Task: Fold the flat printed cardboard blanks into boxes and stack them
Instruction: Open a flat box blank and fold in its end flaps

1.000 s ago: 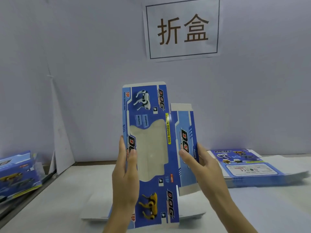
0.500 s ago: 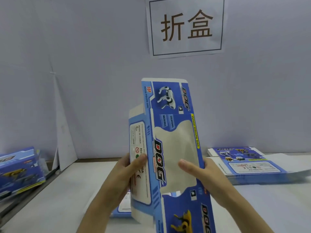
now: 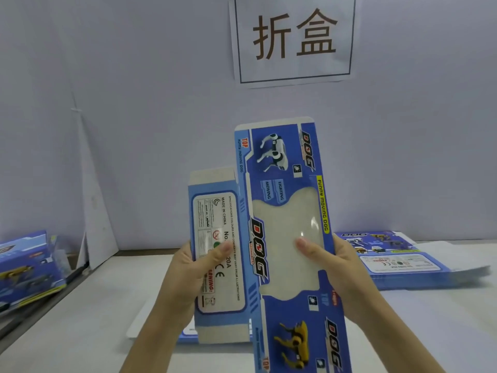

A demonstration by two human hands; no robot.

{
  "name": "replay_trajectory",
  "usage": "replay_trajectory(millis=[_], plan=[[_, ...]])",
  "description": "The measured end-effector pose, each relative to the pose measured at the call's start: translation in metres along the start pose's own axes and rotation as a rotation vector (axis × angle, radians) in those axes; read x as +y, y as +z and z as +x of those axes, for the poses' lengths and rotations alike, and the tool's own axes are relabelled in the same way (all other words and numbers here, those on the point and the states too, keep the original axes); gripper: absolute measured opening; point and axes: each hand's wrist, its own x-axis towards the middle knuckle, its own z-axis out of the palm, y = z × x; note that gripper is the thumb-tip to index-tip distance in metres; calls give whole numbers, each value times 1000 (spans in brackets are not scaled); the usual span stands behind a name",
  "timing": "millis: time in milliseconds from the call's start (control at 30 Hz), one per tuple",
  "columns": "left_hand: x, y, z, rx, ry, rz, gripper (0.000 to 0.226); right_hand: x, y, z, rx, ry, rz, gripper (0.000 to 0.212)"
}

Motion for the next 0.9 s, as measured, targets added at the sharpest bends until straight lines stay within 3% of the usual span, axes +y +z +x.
replay_trajectory(millis=[200, 333, 400, 467, 500, 567, 633, 767, 833, 900], plan=[[0, 7, -1, 64, 20, 35, 48, -4, 0, -1, 51, 23, 1, 39], [2, 28, -8, 219, 171, 416, 81, -1, 12, -1, 175, -184, -99, 25], [4, 37, -16, 97, 308, 443, 86, 4, 24, -2, 140, -280, -144, 36], [5, 48, -22, -122, 285, 320, 92, 9, 34, -7, -29, -339, -313, 58], [5, 52, -24, -143, 243, 248, 93, 11, 38, -10, -130, -360, -428, 59], [5, 50, -23, -21, 231, 136, 68, 12, 38, -12, -230, -389, -564, 53], [9, 38, -18, 124, 269, 121, 41, 7, 34, -11, -125, -432, -592, 51], [17, 9, -10, 25, 178, -24, 28, -3, 13, -2, 287, -483, -520, 70], [16, 7, -9, -22, 177, -77, 34, -8, 2, 0, 278, -352, -447, 86], [13, 11, -10, -61, 178, -49, 38, -9, -4, 0, 135, -284, -348, 66]])
